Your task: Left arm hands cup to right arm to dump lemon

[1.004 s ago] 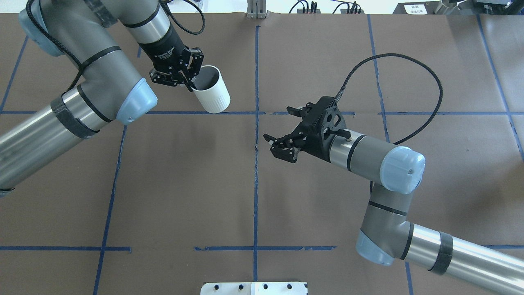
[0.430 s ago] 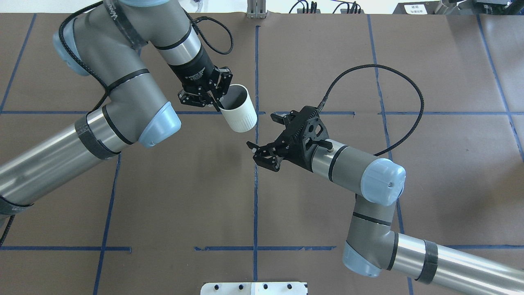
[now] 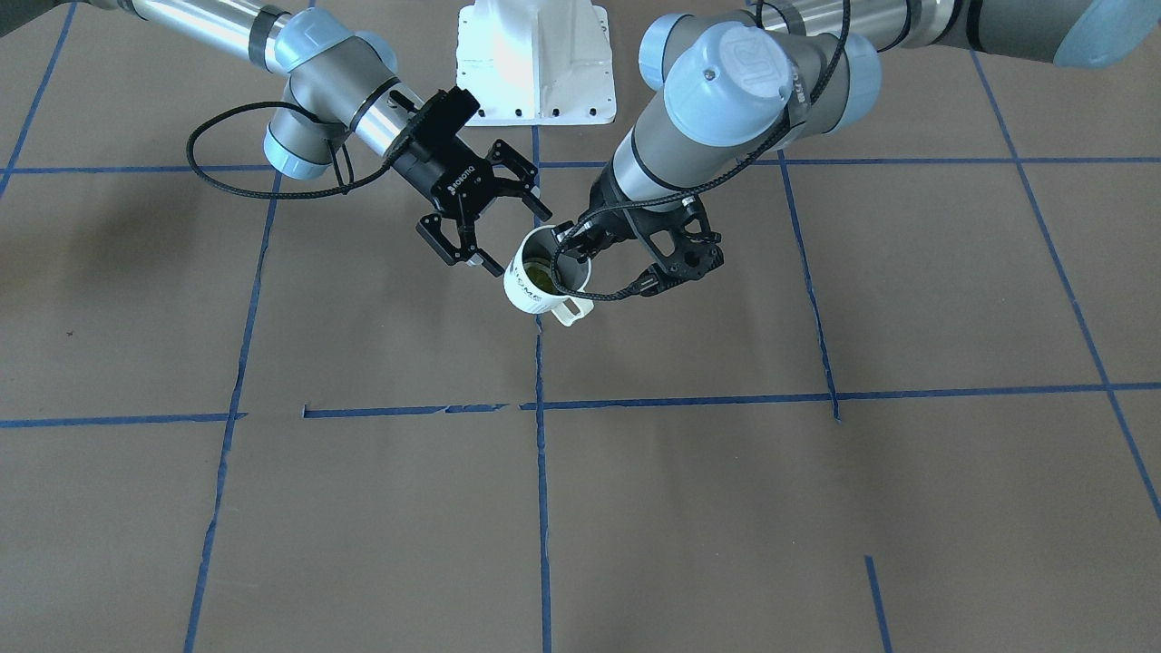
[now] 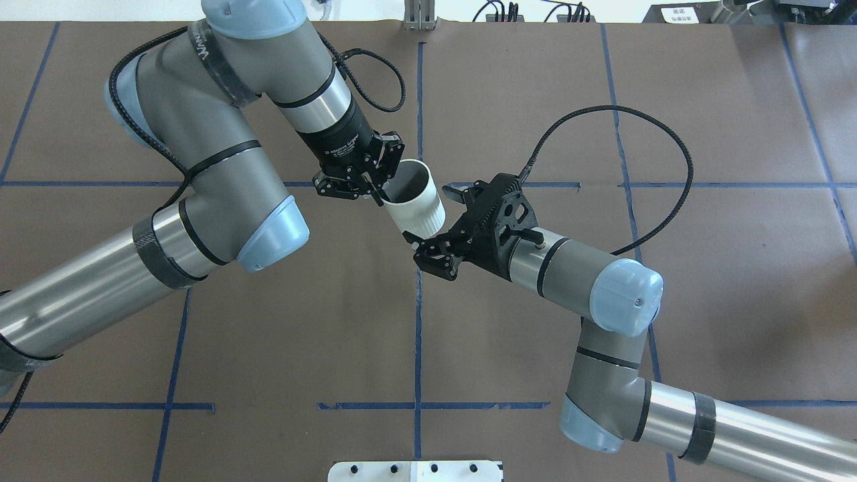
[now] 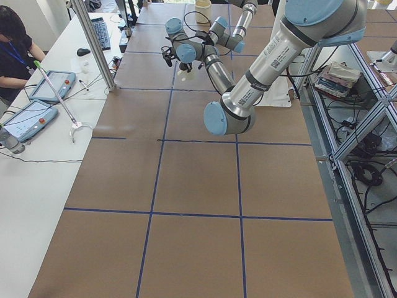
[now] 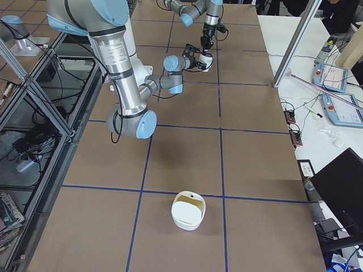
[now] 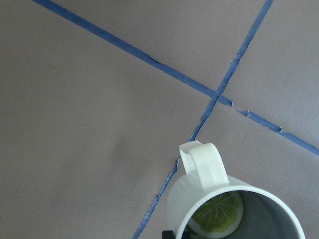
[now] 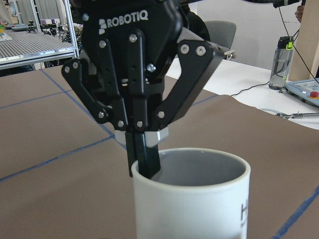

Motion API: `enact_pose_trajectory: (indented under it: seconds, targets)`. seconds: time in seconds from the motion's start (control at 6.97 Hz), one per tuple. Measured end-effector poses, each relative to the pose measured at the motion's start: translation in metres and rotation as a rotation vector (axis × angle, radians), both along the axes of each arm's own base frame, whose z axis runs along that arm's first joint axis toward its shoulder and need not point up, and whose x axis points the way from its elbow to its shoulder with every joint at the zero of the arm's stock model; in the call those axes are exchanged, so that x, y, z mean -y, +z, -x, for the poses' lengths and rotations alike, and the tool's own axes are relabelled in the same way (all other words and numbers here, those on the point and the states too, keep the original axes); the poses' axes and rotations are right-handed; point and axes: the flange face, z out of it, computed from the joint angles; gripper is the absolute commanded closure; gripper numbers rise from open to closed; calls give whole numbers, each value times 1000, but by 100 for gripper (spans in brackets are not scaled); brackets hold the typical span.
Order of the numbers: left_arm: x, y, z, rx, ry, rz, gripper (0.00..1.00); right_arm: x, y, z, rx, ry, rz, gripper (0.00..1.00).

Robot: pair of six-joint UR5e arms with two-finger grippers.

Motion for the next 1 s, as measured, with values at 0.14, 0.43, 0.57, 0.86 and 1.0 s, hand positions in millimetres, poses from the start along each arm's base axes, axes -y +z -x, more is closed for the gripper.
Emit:
enact_pose_trajectory:
  seconds: [0.14,0.43,0.57,0.86,1.0]
  targets:
    - [-7,-5,1,-12,7,3,100,1,0,0,1,2,0,1]
    - [-19,-13,4,-40,35,20,100,1,0,-1,2,2,-1,1]
    - [-23,-17,6,-53,49,22,92,1,0,-1,2,7,0,20]
    - [-23,-21,15,-76,70,33,89,-3,0,2,6,27,6,54]
    - [-17,-23,23,-82,63,35,45,-2,2,1,4,36,9,69]
